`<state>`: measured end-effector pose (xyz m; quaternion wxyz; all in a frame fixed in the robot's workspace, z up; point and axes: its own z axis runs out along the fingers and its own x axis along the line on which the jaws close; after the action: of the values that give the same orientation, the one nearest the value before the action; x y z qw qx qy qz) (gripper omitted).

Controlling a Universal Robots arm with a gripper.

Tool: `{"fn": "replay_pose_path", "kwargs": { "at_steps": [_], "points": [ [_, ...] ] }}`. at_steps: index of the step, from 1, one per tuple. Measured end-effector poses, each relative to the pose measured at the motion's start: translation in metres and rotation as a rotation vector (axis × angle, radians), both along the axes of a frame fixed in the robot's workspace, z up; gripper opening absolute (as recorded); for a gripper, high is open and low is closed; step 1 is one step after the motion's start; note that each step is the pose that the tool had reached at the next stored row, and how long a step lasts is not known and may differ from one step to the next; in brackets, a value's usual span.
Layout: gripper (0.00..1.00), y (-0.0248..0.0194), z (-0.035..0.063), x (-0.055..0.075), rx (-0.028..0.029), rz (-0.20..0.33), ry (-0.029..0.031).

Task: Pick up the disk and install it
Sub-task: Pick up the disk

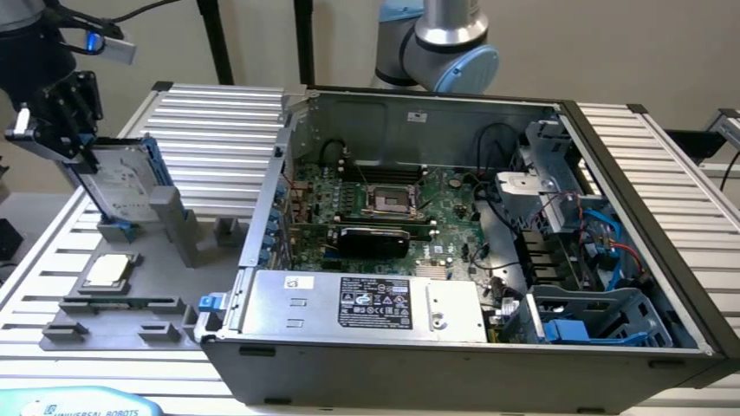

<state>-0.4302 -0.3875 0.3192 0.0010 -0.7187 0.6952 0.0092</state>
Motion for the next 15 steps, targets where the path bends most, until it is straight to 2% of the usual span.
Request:
{"fn": "replay_pose_path", "kwargs": {
  "at_steps": [15],
  "points": [
    [0.33, 0.0004, 0.0666, 0.007, 0.0, 0.0, 0.0]
  ]
}}
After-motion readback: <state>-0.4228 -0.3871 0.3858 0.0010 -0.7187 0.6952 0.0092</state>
